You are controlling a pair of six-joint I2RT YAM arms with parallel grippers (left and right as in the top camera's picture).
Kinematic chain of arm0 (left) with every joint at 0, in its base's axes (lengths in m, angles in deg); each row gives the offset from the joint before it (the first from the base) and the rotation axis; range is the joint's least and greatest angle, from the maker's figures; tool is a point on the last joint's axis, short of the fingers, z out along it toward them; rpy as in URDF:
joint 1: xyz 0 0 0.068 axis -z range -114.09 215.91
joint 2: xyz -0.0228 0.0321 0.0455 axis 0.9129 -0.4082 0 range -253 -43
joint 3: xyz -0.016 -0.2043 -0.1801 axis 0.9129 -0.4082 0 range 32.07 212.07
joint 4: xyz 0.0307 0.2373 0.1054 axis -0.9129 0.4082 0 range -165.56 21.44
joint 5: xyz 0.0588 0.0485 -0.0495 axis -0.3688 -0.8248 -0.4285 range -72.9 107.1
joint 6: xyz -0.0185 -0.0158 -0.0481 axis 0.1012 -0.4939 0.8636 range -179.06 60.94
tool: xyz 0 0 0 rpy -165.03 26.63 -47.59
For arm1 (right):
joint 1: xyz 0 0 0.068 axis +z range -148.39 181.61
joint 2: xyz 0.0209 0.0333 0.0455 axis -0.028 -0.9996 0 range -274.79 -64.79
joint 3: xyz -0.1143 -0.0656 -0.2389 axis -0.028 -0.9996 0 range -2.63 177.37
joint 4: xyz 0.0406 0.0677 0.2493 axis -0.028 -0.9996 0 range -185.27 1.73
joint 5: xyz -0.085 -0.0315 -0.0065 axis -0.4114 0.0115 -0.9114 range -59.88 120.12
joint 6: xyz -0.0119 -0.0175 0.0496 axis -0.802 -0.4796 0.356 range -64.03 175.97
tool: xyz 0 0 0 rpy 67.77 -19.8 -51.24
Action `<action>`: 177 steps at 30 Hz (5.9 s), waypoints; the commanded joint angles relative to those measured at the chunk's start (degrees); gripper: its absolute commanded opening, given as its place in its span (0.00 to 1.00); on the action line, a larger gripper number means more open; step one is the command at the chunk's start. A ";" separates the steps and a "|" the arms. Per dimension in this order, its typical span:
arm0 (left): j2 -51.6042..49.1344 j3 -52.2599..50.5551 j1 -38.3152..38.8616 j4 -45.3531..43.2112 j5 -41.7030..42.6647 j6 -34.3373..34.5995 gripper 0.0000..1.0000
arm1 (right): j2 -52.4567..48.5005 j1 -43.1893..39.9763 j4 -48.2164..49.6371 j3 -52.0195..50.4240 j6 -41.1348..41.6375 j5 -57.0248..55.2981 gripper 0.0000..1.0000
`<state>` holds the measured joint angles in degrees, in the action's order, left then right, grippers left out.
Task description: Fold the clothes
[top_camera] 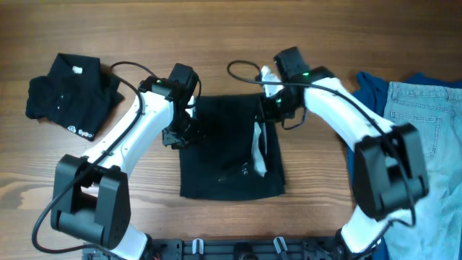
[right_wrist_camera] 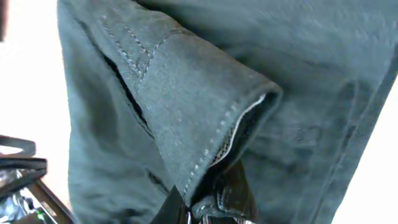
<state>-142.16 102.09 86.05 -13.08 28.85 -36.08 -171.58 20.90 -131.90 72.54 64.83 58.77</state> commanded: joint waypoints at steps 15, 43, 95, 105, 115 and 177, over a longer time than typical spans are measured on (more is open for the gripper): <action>-0.94 -2.62 2.36 -4.96 -0.96 -0.28 0.51 | 4.07 0.17 -19.76 0.02 -4.28 -2.99 0.71; -0.94 -2.62 2.36 -5.40 -5.70 -0.24 0.62 | 9.16 4.66 -29.46 -3.06 15.65 -27.74 0.45; -13.42 -2.62 1.68 -29.90 -4.24 -19.08 0.04 | 13.49 -17.66 -11.96 -7.04 5.14 -4.76 0.29; -13.22 -2.62 0.94 -5.99 -8.22 -14.97 0.04 | 13.00 -14.47 -0.24 -28.17 28.92 -21.33 0.20; -12.52 1.18 0.26 -2.21 -7.93 -13.49 0.41 | 9.44 -14.47 35.52 -29.44 22.60 -10.73 0.09; -8.63 22.43 -34.51 -22.58 26.12 -7.04 0.04 | 15.45 -11.13 -14.16 0.57 1.86 -7.37 0.06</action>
<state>-152.41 122.98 58.56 -32.62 54.92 -43.27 -155.88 9.79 -145.98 72.70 66.19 51.31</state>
